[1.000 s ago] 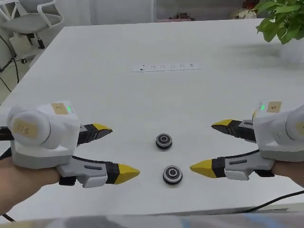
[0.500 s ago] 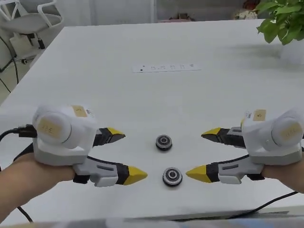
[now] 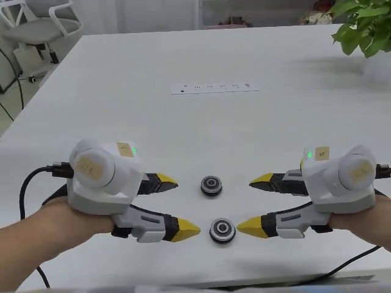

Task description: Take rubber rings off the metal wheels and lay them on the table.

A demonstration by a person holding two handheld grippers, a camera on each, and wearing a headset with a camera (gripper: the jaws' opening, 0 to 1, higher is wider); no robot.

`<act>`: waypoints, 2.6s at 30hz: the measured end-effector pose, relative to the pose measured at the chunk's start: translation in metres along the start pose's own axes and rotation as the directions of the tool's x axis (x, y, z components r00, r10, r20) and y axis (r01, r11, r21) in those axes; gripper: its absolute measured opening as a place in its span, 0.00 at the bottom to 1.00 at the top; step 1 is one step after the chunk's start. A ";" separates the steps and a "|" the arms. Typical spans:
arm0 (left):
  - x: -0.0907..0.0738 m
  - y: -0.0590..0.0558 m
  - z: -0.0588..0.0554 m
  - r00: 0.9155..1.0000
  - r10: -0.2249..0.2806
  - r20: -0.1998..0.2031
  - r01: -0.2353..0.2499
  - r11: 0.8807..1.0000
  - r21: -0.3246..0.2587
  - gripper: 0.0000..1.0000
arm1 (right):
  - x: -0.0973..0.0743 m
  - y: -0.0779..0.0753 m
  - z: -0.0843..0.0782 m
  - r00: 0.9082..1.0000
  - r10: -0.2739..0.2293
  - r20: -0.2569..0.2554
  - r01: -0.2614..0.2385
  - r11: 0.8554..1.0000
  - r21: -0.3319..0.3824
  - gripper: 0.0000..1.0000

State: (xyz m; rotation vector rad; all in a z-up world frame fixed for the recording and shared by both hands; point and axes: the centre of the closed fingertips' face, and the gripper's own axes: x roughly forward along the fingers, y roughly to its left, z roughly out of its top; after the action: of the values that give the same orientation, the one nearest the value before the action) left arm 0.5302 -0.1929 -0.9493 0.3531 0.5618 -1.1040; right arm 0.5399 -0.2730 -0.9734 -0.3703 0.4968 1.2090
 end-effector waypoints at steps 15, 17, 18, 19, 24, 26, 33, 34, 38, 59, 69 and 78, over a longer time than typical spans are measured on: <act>0.021 -0.010 -0.003 0.997 -0.066 -0.029 0.066 0.998 -0.005 0.51 | 0.016 0.017 -0.016 0.995 0.093 -0.046 -0.094 0.995 -0.022 0.39; 0.024 -0.012 -0.004 0.997 -0.074 -0.033 0.074 0.997 -0.008 0.50 | 0.018 0.017 -0.018 0.994 0.099 -0.050 -0.101 0.995 -0.023 0.38; 0.026 -0.012 -0.005 0.996 -0.077 -0.034 0.077 0.997 -0.010 0.49 | 0.019 0.018 -0.019 0.993 0.106 -0.053 -0.107 0.994 -0.023 0.37; 0.027 -0.013 -0.005 0.996 -0.080 -0.034 0.079 0.997 -0.012 0.49 | 0.020 0.018 -0.020 0.992 0.110 -0.055 -0.111 0.994 -0.020 0.37; 0.033 -0.015 -0.008 0.995 -0.095 -0.041 0.094 0.995 -0.027 0.46 | 0.022 0.020 -0.023 0.991 0.124 -0.058 -0.125 0.992 -0.016 0.34; 0.035 -0.016 -0.009 0.994 -0.100 -0.046 0.099 0.995 -0.027 0.44 | 0.024 0.020 -0.024 0.990 0.128 -0.056 -0.129 0.992 -0.012 0.33; 0.044 -0.021 -0.010 0.992 -0.120 -0.049 0.118 0.992 -0.040 0.39 | 0.029 0.024 -0.027 0.987 0.147 -0.062 -0.148 0.989 -0.012 0.31; 0.045 -0.022 -0.011 0.991 -0.125 -0.053 0.123 0.992 -0.040 0.38 | 0.029 0.025 -0.027 0.987 0.150 -0.064 -0.151 0.988 -0.014 0.30; 0.050 -0.026 -0.014 0.988 -0.136 -0.069 0.135 0.991 -0.026 0.33 | 0.031 0.027 -0.028 0.985 0.158 -0.068 -0.159 0.987 -0.017 0.28; 0.071 -0.032 -0.014 0.987 -0.142 -0.073 0.142 0.990 -0.004 0.19 | 0.032 0.028 -0.029 0.985 0.161 -0.068 -0.162 0.987 -0.009 0.27; 0.071 -0.029 -0.015 0.991 -0.103 -0.083 0.111 0.989 0.095 0.14 | 0.033 0.030 -0.029 0.984 0.168 -0.063 -0.169 0.986 -0.006 0.27; 0.072 -0.029 -0.015 0.993 -0.085 -0.085 0.095 0.988 0.118 0.13 | 0.037 0.031 -0.029 0.984 0.167 -0.064 -0.168 0.986 -0.013 0.27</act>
State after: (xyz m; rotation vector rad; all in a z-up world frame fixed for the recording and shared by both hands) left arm 0.5243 -0.2503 -1.0037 0.4837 0.5862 -1.2184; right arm 0.5161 -0.2491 -1.0186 -0.3887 0.5800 1.3690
